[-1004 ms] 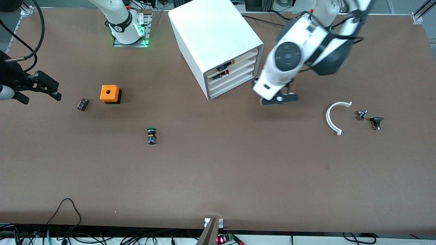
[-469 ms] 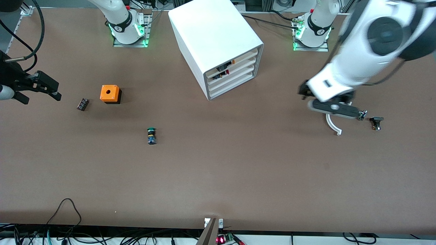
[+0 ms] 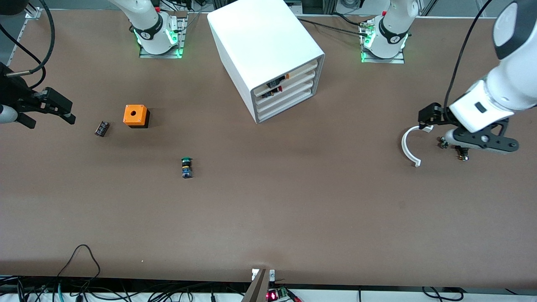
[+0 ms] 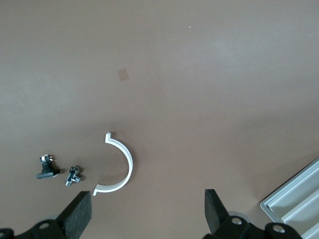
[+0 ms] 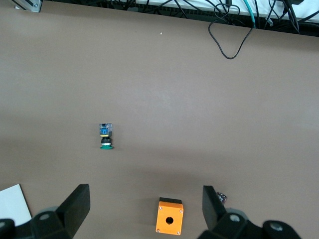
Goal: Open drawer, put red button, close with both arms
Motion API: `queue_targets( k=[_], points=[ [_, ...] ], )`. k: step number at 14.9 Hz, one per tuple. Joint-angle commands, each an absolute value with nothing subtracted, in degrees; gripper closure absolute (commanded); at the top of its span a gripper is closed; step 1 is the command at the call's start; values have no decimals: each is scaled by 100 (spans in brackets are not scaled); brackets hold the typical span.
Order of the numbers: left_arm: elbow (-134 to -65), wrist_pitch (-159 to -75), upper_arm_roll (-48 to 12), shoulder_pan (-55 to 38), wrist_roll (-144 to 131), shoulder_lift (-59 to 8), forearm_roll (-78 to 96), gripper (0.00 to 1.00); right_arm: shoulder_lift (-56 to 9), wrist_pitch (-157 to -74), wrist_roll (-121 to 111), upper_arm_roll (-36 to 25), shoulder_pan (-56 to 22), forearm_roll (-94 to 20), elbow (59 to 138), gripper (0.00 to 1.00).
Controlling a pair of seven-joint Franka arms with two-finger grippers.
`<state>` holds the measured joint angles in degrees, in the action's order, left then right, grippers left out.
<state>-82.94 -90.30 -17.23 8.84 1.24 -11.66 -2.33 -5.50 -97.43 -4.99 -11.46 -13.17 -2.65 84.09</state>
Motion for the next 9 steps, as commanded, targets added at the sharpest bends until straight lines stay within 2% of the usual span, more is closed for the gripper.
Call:
queue_targets(
  k=[1, 3, 4, 9],
  points=[
    [-8734, -9096, -591, 37, 403, -627, 288, 0, -615, -9659, -422, -1125, -1301, -176, 8253, 0],
    [-9768, -10041, -178, -341, 431, 102, 290, 0, -615, -9650, -422, -1125, -1301, -184, 8253, 0],
    [-10069, -10081, -97, -447, 483, 314, 290, 0, -615, -9642, -422, -1125, -1301, -176, 8262, 0],
    [-9897, -9634, -18, -431, 501, 211, 273, 0, -615, -9633, -422, -1125, -1309, -176, 8262, 0]
  ],
)
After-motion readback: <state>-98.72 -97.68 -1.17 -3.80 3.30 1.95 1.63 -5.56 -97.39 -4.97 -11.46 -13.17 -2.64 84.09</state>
